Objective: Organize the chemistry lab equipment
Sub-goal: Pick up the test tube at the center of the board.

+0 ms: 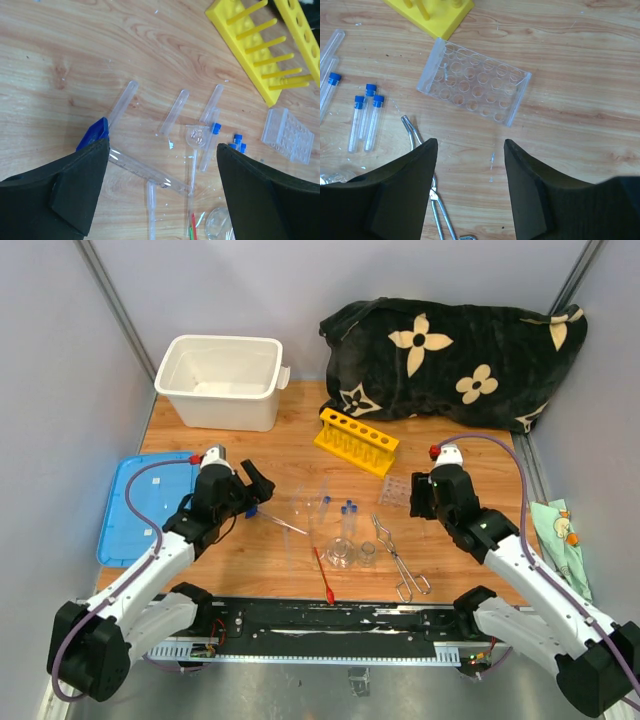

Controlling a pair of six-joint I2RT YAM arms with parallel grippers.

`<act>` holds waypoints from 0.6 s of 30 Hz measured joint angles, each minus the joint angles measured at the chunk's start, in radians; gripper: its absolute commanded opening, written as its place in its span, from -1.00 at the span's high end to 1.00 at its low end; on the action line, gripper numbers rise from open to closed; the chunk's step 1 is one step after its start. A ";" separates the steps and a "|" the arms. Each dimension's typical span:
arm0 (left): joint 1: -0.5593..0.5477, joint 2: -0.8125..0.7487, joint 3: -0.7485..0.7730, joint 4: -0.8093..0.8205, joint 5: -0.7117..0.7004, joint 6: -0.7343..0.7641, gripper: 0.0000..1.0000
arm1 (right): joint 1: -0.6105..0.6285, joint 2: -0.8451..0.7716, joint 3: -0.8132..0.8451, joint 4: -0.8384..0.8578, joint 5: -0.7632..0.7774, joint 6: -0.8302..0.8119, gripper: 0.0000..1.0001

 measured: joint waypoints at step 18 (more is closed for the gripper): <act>0.134 0.296 0.435 -0.247 -0.116 0.197 -0.29 | 0.019 0.066 0.153 -0.085 -0.105 -0.011 -0.12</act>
